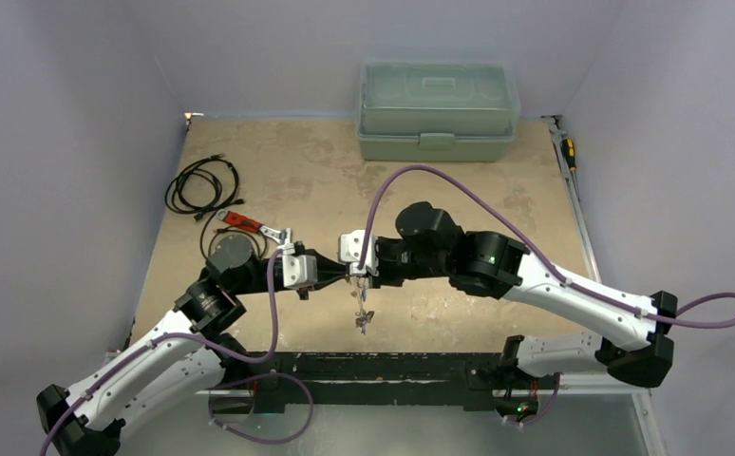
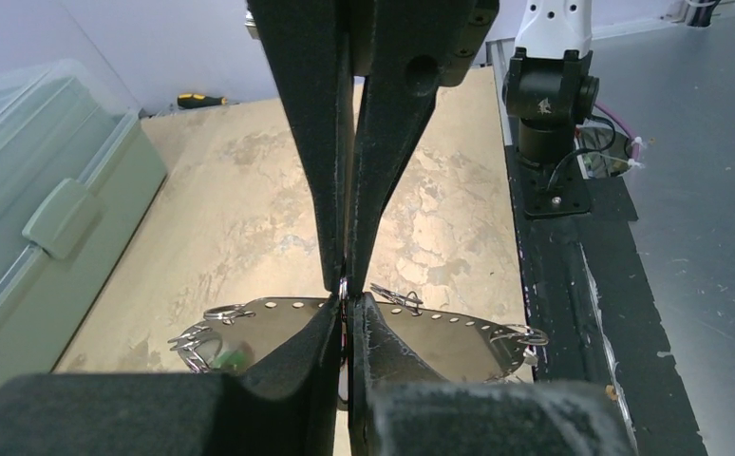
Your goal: Put the keys on the keyring
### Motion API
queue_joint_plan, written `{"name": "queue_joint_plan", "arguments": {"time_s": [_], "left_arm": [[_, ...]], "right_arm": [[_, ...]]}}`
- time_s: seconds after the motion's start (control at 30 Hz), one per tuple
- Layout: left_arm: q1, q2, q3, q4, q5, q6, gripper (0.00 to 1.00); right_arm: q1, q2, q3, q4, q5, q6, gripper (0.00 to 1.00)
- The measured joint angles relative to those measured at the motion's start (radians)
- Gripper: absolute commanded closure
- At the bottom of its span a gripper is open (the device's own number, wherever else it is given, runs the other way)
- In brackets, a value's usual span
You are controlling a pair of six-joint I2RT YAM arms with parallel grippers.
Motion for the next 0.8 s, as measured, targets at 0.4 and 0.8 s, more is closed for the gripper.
{"name": "queue_joint_plan", "arguments": {"time_s": [0.4, 0.8], "left_arm": [[-0.002, -0.067, 0.000, 0.099, -0.018, -0.012, 0.73], [-0.002, -0.088, 0.000, 0.141, -0.039, -0.026, 0.82]], "right_arm": [[0.000, -0.257, -0.304, 0.356, 0.054, 0.090, 1.00], [0.000, -0.332, -0.384, 0.568, 0.056, 0.170, 1.00]]}}
